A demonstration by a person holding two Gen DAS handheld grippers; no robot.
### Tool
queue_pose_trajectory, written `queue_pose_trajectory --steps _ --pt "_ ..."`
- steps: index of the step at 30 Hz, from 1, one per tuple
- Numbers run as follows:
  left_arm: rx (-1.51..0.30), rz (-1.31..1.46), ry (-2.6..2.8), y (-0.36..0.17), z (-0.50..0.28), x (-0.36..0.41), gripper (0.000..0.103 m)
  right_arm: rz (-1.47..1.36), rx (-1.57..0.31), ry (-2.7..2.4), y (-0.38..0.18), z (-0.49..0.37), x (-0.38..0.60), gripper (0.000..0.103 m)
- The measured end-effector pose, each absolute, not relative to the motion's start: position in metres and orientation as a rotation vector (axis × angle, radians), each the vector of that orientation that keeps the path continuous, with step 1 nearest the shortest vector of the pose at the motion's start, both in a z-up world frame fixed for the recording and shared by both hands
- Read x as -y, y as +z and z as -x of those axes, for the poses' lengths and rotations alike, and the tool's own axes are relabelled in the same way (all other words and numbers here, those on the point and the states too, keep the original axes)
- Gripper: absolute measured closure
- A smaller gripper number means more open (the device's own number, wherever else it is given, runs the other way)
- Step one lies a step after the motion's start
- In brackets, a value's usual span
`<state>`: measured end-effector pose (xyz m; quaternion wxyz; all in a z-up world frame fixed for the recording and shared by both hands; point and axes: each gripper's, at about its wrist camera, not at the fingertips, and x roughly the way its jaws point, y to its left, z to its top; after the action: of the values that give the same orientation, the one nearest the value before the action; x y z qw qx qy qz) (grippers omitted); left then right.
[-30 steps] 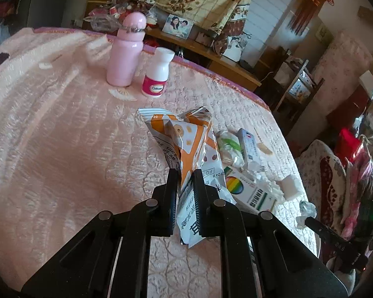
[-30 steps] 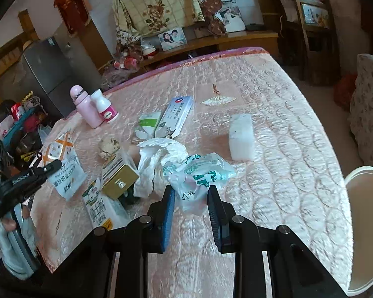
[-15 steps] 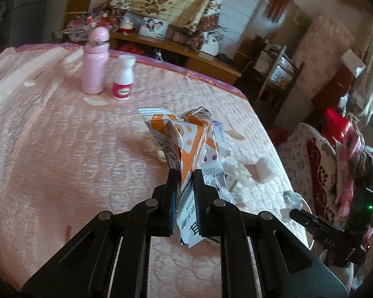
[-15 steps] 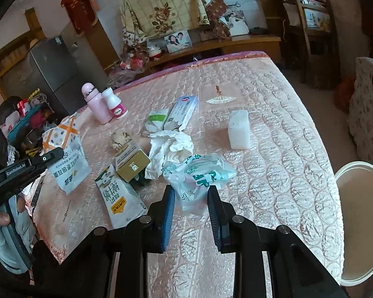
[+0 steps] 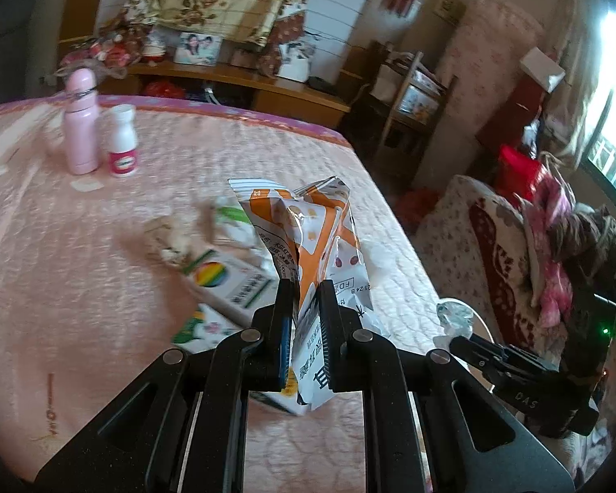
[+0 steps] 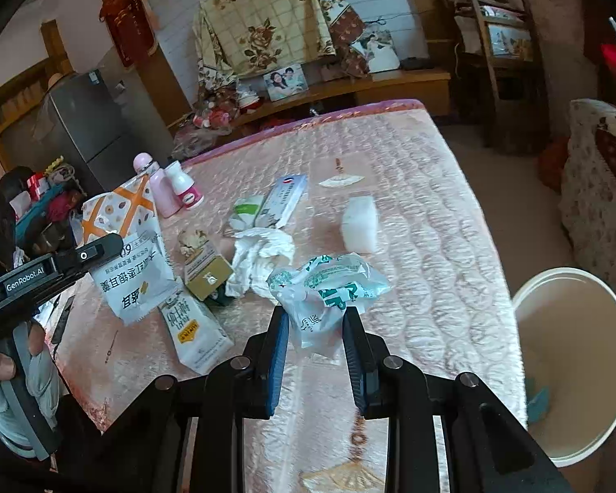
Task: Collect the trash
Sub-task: 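Carry both wrappers to the white bucket and open both tools to drop them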
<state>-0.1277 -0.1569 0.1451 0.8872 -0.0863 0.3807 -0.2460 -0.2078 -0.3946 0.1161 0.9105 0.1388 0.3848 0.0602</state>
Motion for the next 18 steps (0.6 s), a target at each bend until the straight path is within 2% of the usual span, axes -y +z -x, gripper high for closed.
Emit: queue_pose_trajectory --steps 18 --pt "-0.849 0.077 -0.702 0.135 0.144 0.289 0.093 -0.323 -0.77 -0.048 0.122 0.26 0.482 0.077"
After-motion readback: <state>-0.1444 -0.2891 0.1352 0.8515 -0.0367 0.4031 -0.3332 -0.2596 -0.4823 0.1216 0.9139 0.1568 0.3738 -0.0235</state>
